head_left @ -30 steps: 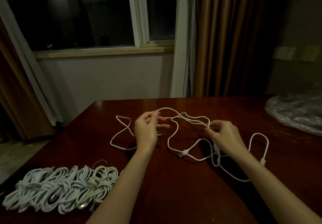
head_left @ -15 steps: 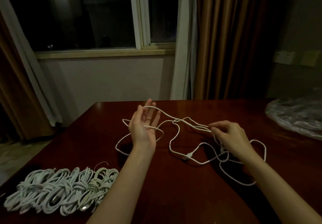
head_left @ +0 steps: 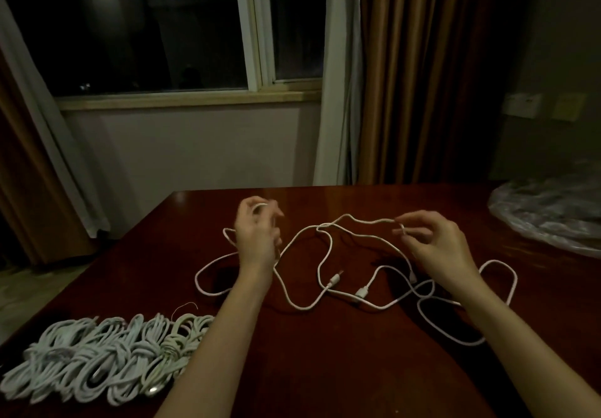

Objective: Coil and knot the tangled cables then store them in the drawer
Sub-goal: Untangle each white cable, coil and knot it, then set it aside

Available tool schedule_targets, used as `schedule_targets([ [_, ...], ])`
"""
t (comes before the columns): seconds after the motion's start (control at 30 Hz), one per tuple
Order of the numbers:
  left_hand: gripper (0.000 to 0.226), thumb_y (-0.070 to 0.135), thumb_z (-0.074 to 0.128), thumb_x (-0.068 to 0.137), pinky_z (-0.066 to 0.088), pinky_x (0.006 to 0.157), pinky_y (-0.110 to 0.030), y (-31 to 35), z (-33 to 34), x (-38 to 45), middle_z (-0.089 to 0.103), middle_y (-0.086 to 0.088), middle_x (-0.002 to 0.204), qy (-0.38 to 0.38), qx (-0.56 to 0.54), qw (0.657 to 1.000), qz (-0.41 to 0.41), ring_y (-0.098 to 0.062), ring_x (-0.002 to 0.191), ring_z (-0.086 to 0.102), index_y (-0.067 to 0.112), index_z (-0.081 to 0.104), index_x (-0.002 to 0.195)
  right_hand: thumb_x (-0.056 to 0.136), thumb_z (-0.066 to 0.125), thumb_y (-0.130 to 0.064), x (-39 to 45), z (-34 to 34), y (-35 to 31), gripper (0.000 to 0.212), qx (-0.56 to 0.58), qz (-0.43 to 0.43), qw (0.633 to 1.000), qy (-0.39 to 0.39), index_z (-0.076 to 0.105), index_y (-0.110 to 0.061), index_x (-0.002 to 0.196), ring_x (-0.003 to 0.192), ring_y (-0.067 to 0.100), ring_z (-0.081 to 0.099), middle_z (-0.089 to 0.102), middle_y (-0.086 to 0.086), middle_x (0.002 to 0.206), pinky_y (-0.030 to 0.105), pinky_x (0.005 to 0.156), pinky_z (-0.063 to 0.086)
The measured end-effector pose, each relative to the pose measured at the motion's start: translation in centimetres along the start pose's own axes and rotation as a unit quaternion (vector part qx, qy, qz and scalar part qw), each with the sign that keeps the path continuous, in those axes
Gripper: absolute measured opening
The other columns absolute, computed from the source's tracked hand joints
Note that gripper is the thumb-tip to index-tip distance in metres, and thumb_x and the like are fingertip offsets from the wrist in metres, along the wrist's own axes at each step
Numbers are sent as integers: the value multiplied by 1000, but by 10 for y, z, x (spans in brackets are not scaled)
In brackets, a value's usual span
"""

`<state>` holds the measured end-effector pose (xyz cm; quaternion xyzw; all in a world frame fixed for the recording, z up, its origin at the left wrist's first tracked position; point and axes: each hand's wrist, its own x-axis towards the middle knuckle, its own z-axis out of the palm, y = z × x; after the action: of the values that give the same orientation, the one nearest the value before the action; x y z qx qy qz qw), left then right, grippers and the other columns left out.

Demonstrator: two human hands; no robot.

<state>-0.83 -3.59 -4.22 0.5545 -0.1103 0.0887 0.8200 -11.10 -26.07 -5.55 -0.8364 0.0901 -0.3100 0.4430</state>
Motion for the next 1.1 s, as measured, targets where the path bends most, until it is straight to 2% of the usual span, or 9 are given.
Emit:
schedule_targets([
  [0.17, 50, 2, 65, 88, 48, 63, -13, -7, 17, -20, 59, 12, 111, -165, 211, 960, 80, 0, 76, 63, 35, 50, 122, 81, 69, 6, -3, -1, -22, 33, 120, -41, 992, -27, 63, -14, 107, 88, 8, 72, 71, 0, 98, 16, 73, 55],
  [0.23, 60, 6, 65, 89, 47, 84, -12, -10, 24, -24, 46, 14, 135, -231, 293, 913, 165, 6, 115, 53, 33, 44, 139, 81, 70, 1, -6, 1, -29, 30, 138, -52, 987, -59, 63, -11, 108, 86, 10, 72, 74, 3, 91, 18, 76, 55],
  [0.3, 59, 14, 64, 91, 36, 103, -14, -12, 33, -27, 41, 11, 147, -270, 362, 861, 235, 1, 135, 37, 31, 43, 144, 84, 68, -3, -10, 5, -35, 27, 136, -65, 984, -96, 63, -13, 108, 86, 10, 72, 75, 1, 91, 20, 78, 56],
  [0.5, 26, 25, 65, 92, 42, 81, -8, -12, 32, -25, 60, 10, 103, -243, 391, 853, 245, 1, 94, 57, 23, 67, 118, 89, 65, -12, -12, 10, -30, 15, 48, -90, 992, -80, 67, -20, 101, 79, 3, 70, 74, -4, 82, 18, 75, 55],
  [0.63, 12, 22, 63, 93, 44, 73, -15, -1, 29, -12, 65, 15, 80, -139, 314, 915, 212, 2, 77, 62, 21, 75, 91, 91, 63, -20, -10, 12, -22, 11, -97, -85, 984, -127, 69, -23, 100, 81, -2, 63, 67, -13, 86, 12, 69, 48],
  [0.77, 19, 24, 59, 96, 36, 44, -20, 14, 17, 3, 44, 12, 41, 0, 137, 985, 101, -2, 40, 41, 21, 71, 82, 94, 60, -20, -5, 0, -10, 10, -156, -43, 979, -122, 69, -21, 99, 73, 1, 60, 64, -12, 81, 14, 63, 41],
  [0.87, 19, 21, 55, 98, 34, 41, -14, 19, 5, 8, 36, 14, 39, 91, 67, 991, 71, 0, 37, 36, 13, 70, 89, 93, 61, -25, -1, -9, -6, 12, -122, -7, 990, -76, 71, -19, 96, 79, 8, 64, 67, -8, 82, 18, 65, 43],
  [1.03, 21, 21, 52, 100, 35, 42, -14, 14, -9, 14, 34, 15, 37, 159, 35, 985, 58, -1, 35, 34, 9, 68, 97, 86, 65, -43, 5, -16, -2, 16, -147, -11, 988, -38, 73, -29, 91, 110, 19, 51, 60, -6, 107, 43, 92, 46],
  [1.1, 19, 22, 52, 100, 35, 41, -14, 10, -8, 13, 34, 14, 38, 131, 57, 988, 54, -1, 35, 33, 12, 68, 99, 88, 61, -42, 4, -17, -6, 13, -102, -4, 994, -48, 72, -35, 86, 107, 17, 51, 58, -5, 105, 34, 87, 45],
])
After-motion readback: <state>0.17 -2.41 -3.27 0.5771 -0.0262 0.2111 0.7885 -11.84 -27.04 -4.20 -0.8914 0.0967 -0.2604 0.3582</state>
